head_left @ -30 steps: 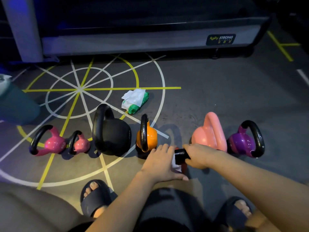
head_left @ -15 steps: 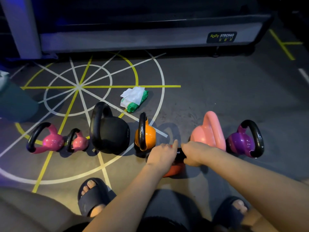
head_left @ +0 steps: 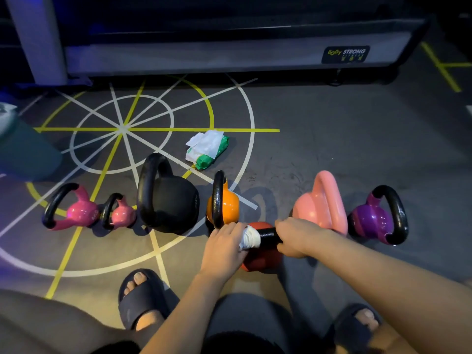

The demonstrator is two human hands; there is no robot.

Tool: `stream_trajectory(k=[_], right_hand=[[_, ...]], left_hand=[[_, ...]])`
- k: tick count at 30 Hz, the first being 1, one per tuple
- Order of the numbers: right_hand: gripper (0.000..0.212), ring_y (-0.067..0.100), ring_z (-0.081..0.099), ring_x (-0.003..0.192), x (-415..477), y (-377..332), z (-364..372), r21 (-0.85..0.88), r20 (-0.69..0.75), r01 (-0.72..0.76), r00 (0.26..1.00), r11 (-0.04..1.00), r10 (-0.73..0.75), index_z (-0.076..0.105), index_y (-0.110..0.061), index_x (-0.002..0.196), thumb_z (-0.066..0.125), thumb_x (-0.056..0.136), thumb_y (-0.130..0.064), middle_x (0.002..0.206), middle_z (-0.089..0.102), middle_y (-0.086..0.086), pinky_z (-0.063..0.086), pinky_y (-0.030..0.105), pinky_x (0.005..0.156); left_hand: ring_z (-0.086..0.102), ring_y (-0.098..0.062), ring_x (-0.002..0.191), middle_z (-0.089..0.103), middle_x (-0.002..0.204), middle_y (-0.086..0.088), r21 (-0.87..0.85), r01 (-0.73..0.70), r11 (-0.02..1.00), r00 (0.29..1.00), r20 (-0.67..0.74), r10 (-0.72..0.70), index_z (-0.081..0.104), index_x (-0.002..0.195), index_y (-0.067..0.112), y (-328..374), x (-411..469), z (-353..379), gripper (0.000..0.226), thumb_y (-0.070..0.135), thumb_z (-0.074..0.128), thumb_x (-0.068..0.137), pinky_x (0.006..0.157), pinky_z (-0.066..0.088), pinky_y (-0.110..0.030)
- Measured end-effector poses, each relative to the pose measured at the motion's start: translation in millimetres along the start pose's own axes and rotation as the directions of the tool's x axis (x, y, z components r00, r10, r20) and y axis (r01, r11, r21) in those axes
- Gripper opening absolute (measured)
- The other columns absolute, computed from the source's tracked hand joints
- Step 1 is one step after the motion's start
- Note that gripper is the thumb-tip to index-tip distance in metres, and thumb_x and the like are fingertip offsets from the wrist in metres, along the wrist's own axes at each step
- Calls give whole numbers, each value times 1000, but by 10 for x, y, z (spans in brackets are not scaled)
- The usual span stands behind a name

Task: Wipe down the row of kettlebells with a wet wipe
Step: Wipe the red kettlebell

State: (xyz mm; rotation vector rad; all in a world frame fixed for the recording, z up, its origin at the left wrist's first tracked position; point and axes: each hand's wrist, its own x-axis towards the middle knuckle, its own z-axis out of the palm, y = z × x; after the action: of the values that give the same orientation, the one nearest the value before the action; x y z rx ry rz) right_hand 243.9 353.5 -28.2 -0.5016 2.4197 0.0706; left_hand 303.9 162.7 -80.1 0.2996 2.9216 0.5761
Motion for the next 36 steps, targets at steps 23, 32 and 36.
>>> stream_trajectory(k=[23,32,36], right_hand=[[41,34,62,112,19,-28,-29,-4,16,12,1000,1000,-12,51,-7,127,57,93,-29,125,61,15,49,36,86],[35,32,63,112,-21,-68,-104,-52,80,7,997,999,-2,57,-10,125,51,91,-11,124,62,12,47,37,83],[32,31,64,108,-16,-53,-119,-14,74,30,997,999,-29,60,-6,120,54,90,-13,118,65,14,48,32,79]], left_hand=[[47,-19,126,48,134,6,81,-21,997,990,142,9,41,141,26,29,55,-170,74,52,75,82,103,41,-35],[12,-35,153,7,167,-16,302,-48,952,942,330,-58,-14,160,20,501,243,-401,140,53,87,68,123,15,-57],[51,-32,132,52,145,-15,356,-30,934,969,241,-61,23,153,6,665,417,-73,77,22,67,92,105,42,-44]])
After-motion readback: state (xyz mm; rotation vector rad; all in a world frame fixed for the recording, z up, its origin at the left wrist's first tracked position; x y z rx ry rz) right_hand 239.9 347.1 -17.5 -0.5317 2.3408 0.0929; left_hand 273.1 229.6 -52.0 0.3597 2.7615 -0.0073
